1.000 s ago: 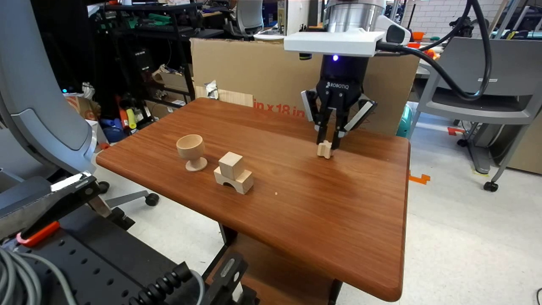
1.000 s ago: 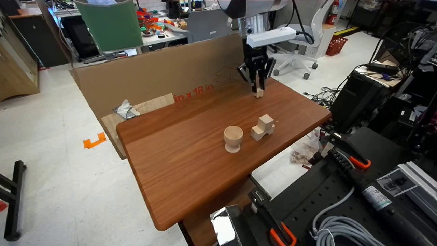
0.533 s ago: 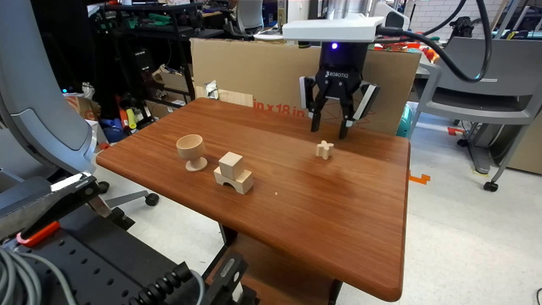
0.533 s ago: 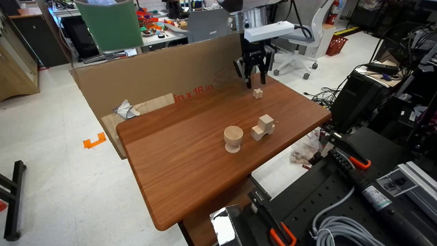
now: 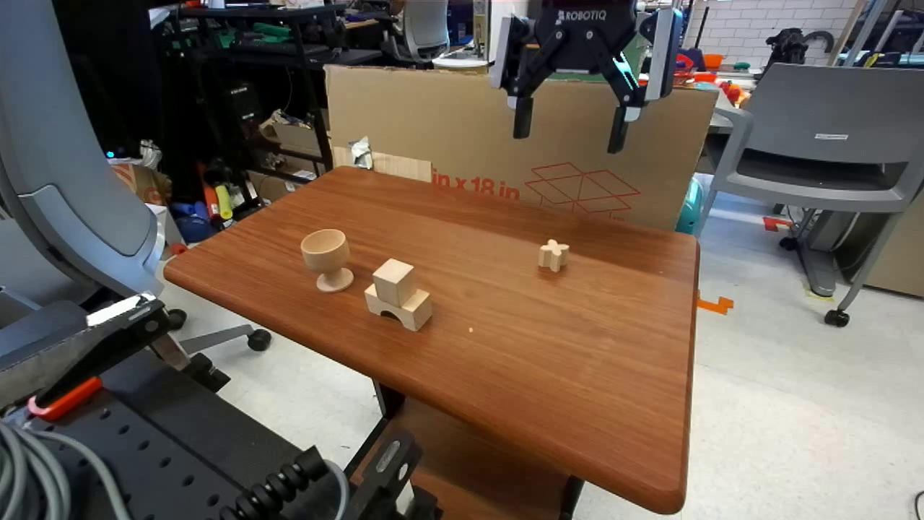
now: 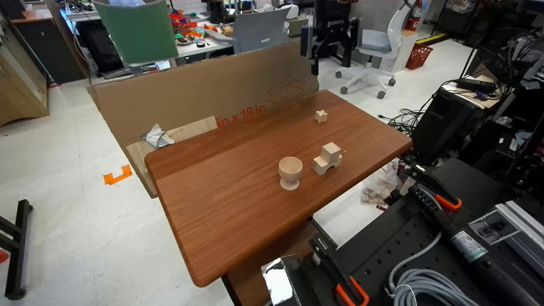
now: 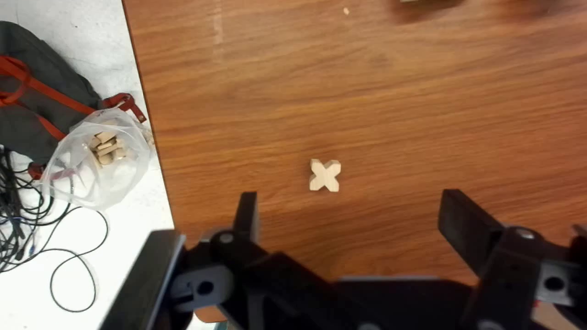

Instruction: Remove the X shaped block from the top of the stack

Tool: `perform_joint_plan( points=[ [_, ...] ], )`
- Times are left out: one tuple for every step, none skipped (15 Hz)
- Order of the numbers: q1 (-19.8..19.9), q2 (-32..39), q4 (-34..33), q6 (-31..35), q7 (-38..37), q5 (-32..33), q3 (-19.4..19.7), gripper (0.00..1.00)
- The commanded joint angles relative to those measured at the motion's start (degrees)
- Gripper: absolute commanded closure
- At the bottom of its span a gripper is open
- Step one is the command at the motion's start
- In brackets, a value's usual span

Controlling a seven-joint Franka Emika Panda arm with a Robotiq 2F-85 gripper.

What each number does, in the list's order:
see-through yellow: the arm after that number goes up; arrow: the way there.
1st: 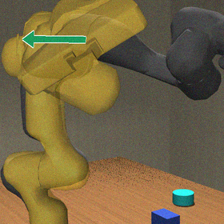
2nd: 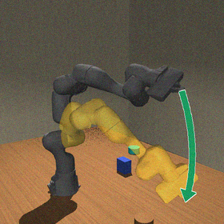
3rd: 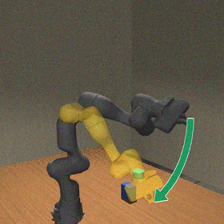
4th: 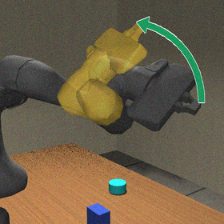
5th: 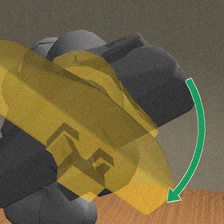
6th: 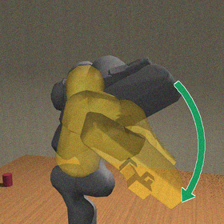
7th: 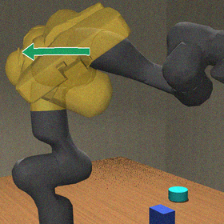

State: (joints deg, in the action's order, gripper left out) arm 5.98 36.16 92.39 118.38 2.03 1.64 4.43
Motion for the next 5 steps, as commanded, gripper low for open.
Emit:
perform_joint_plan(
  points=[
    [0.96,-11.77,13.92,3.83,2.15,-0.25,-0.12,0.00],
    [0.90,-14.10,16.74,2.77,1.64,0.25,0.46,0.00],
    [0.68,-16.25,19.61,1.91,1.23,1.53,1.25,0.00],
    [0.53,-9.86,11.21,0.75,0.74,0.39,0.55,0.00],
    [0.57,-12.01,14.03,0.76,0.73,0.69,0.94,0.00]
  ],
)
